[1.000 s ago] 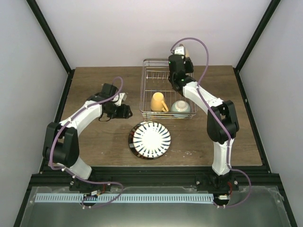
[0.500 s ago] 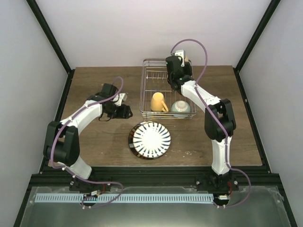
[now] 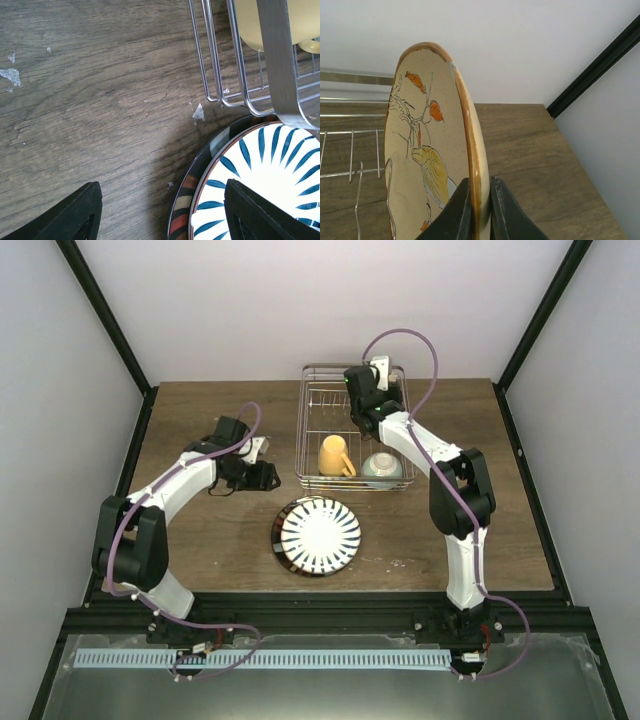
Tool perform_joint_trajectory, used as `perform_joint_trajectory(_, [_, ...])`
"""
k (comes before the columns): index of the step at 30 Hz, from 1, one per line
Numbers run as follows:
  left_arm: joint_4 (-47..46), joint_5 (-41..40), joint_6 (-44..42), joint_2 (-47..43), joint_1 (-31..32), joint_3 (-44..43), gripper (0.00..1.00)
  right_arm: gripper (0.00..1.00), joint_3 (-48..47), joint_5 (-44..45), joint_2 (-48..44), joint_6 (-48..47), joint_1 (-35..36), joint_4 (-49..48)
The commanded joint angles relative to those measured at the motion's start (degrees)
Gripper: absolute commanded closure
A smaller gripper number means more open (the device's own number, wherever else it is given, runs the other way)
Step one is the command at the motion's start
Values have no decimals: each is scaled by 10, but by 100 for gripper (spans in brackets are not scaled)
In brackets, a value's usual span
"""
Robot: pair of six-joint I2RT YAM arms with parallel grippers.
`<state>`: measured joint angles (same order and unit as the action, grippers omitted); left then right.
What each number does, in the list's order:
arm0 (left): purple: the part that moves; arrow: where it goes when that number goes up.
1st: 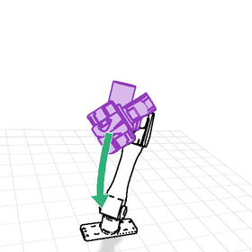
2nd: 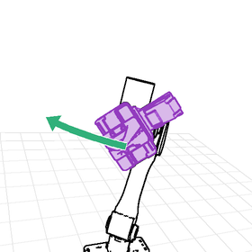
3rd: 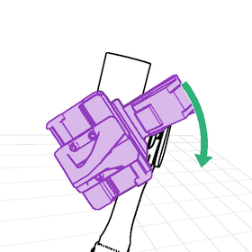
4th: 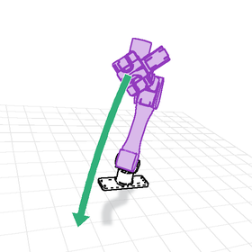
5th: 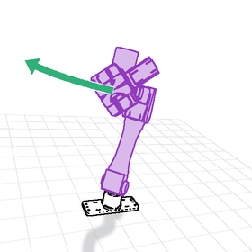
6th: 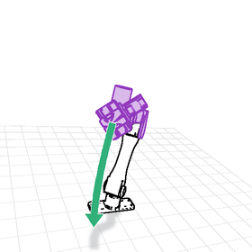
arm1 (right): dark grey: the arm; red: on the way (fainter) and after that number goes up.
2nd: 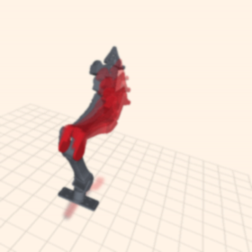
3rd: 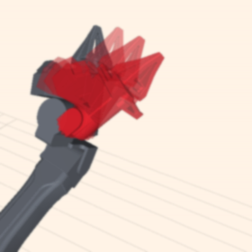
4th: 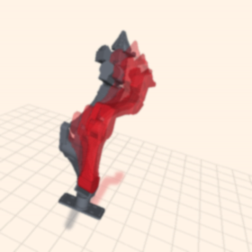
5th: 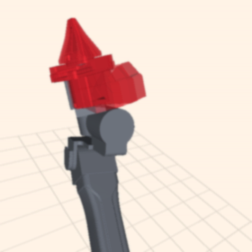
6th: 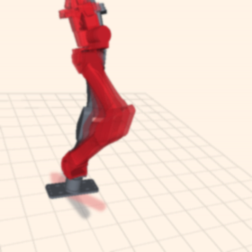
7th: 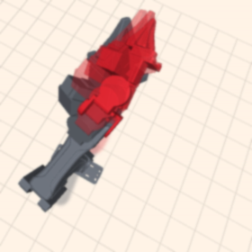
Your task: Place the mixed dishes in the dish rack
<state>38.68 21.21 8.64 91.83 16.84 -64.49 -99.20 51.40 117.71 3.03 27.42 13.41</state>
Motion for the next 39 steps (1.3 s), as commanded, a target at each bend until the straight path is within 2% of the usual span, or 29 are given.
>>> perform_joint_trajectory(1, [6, 3, -8, 5, -3, -5, 32, 99, -11, 16, -12, 52, 7, 24])
perform_joint_trajectory(5, [7, 5, -8, 6, -3, -6, 32, 96, 6, 11, -23, 85, 13, 67])
perform_joint_trajectory(11, [7, 7, -8, 5, -3, -6, 32, 63, 33, 7, -47, 107, 22, 90])
perform_joint_trajectory(16, [6, 7, -7, 2, -3, -5, 32, 47, 34, 5, -70, 124, 25, 109])
perform_joint_trajectory(19, [2, -4, -3, -7, -3, -3, 32, 32, 32, 43, -97, 120, 35, 103])
perform_joint_trajectory(21, [-7, -21, 7, -22, -4, 0, 23, 20, 30, 56, -126, 118, 41, 101])
perform_joint_trajectory(24, [-22, -42, 26, -51, -7, 2, 3, 1, 42, 25, -201, 126, 42, 99])
perform_joint_trajectory(25, [-25, -40, 32, -58, -10, 1, 1, 0, 58, -1, -228, 129, 43, 94])
perform_joint_trajectory(29, [-8, -9, 47, -62, -27, -12, 0, 0, 121, -72, -346, 153, 43, 98])
perform_joint_trajectory(31, [-10, 22, 61, -69, -38, -5, 0, 0, 149, -107, -398, 173, 44, 125])
perform_joint_trajectory(34, [-21, 4, 79, -95, -39, 15, 0, 3, 189, -171, -460, 226, 44, 201])
perform_joint_trajectory(37, [-16, 1, 84, -112, -40, 28, 0, 7, 249, -286, -507, 279, 45, 278])
perform_joint_trajectory(39, [4, 28, 77, -110, -40, 26, 0, 7, 308, -370, -534, 313, 46, 290])
